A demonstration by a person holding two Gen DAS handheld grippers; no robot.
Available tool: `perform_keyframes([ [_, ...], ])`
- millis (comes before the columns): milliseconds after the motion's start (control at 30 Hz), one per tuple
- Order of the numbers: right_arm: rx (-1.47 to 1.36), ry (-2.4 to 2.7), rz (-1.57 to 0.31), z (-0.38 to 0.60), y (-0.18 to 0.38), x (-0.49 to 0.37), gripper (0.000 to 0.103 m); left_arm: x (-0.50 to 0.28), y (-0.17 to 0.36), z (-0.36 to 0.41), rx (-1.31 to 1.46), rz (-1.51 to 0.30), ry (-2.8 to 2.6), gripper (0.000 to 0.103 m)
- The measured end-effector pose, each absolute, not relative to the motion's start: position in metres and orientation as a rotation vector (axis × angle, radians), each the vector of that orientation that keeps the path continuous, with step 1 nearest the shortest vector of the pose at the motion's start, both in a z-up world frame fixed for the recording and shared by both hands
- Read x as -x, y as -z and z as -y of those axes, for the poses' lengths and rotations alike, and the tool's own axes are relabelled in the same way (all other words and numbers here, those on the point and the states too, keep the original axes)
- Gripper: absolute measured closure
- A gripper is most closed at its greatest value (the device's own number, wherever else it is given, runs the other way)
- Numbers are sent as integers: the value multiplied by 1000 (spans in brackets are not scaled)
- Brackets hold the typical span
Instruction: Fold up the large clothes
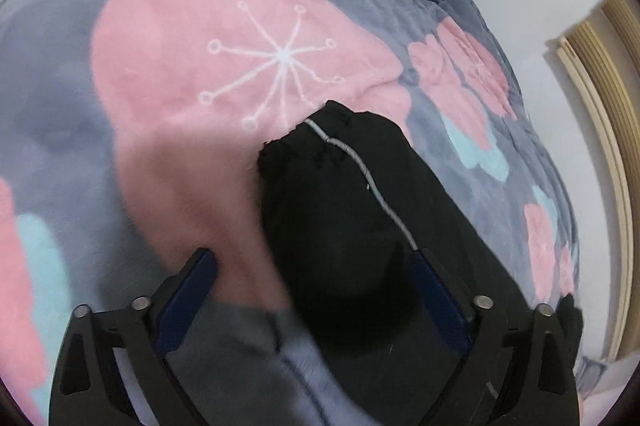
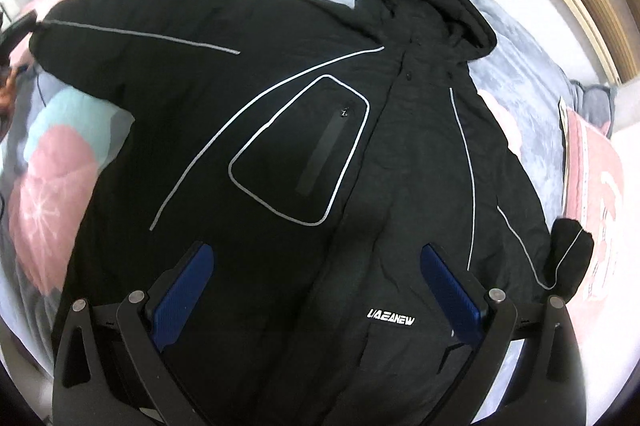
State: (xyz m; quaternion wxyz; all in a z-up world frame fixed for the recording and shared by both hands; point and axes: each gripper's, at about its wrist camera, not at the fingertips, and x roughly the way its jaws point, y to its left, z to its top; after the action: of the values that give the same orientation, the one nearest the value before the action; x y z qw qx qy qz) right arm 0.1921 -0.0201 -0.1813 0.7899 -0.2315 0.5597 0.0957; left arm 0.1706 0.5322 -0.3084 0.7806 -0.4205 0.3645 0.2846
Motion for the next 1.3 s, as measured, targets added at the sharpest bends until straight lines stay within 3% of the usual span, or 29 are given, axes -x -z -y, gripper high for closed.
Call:
perform_keyframes([
  [33, 503, -204, -1207, 20, 182, -193, 0, -176, 310, -533, 909, -796, -598, 49],
  [67, 504, -201, -1211, 21, 183, -194, 0, -180, 311, -534, 905, -804, -585, 76],
  [100, 499, -198, -1215, 22, 184, -195, 0, -183, 307, -532, 899, -790, -552, 84],
  [200, 475, -185, -1225, 28, 185, -199, 0, -180, 279, -515, 819, -739, -514, 88],
  [467, 398, -181, -1241, 41, 182, -196, 0, -204, 187, -400, 562, -679, -208, 88],
  [667, 344, -149, -1203, 61, 168, -187, 0, -236, 162, -259, 399, -738, 84, 88],
  [933, 240, -55, -1217, 114, 171, -193, 0, -270, 214, -98, 302, -947, 408, 83],
  [1067, 213, -18, -1223, 133, 182, -206, 0, -300, 273, -67, 325, -1158, 430, 63],
  [1167, 178, -35, -1214, 143, 185, -221, 0, -310, 300, -70, 449, -1241, 465, 61],
  [1300, 79, -145, -1175, 146, 184, -251, 0, -298, 274, -82, 540, -1207, 503, 57],
])
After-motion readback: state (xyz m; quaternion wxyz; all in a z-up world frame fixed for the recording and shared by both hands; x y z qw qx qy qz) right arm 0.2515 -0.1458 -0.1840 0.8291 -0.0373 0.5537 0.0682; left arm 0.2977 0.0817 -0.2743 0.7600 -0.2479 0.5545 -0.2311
